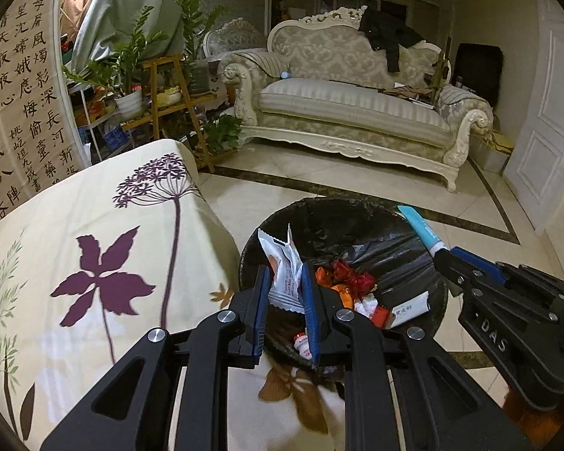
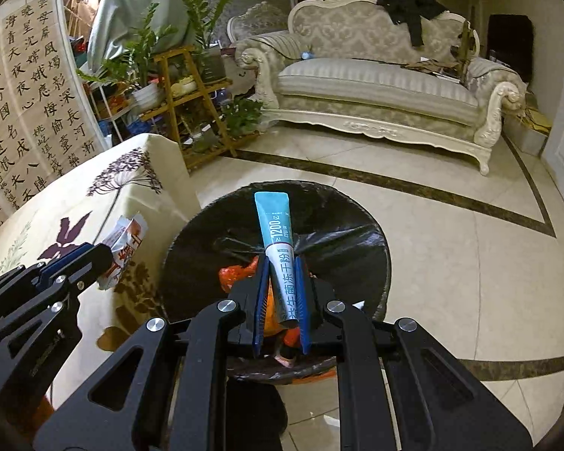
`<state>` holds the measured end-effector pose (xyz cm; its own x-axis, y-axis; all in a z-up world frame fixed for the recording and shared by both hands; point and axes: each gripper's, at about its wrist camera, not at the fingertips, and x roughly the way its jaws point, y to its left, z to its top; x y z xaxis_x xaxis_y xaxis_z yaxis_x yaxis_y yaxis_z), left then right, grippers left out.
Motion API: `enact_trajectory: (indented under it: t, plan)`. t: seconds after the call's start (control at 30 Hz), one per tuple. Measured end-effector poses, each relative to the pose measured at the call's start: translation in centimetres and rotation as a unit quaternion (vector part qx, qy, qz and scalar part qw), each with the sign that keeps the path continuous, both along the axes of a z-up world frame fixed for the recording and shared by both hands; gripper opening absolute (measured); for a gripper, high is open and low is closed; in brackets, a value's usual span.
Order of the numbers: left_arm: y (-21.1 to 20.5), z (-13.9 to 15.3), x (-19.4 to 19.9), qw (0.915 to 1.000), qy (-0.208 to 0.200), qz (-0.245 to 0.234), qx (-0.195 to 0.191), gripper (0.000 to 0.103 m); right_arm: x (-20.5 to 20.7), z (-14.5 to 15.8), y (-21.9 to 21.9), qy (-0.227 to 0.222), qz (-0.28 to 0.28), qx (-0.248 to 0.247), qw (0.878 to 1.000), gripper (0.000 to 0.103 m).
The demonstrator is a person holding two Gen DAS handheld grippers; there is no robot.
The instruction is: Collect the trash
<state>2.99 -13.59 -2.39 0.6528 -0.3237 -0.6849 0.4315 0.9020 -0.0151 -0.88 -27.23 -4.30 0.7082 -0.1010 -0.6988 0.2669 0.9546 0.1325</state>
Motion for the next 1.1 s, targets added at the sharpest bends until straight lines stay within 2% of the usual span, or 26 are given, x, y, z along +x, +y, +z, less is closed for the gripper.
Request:
enact_trajectory:
  t: [0.27,0.67,0.7,0.8,0.87,1.0,1.03,1.1]
  plan:
    - [-1.4,-1.6,1.6,0.9996,0.020,0.003,0.020,0.019,0.7,-1.6,-1.0,0.016,-0.009,0.008,1.000,0.014]
    - [-3.3,-1.9,3.0,0.9989,0.036,-0.013,0.029,0.020,2.4,-2.6,-1.9,0.027,-0.010,0.017,0.999,0.017]
    - [-3.4,-1.9,3.1,0.9988,0.036,-0.011,0.031,0.022,2.5,-2.7,-2.0,0.026,-0.013,0.018,0.999,0.020]
    - [-3.6,-2.0,3.2,0.9986,0.038,-0.013,0.035,0.026,2.7,-2.9,-2.3,0.028,-0.016,0.022,0.999,0.021]
    - [-3.5,-2.0,3.1,0.9986,0.037,-0.013,0.037,0.040,2.8,-3.1,-2.4,0.029,-0.018,0.024,0.999,0.023]
    - [-3.4,-1.8,3.1,0.9989,0.029,-0.007,0.036,0.052,2.8,-3.0,-2.8,0.030,-0.023,0.024,0.999,0.024]
    - [-3.3,-1.7,3.1,0.9991,0.027,-0.003,0.034,0.058,2.8,-2.9,-2.8,0.029,-0.023,0.024,0.999,0.025]
    - [-3.2,-1.6,3.2,0.9992,0.025,-0.001,0.031,0.061,2.7,-2.8,-2.8,0.029,-0.025,0.022,0.999,0.029]
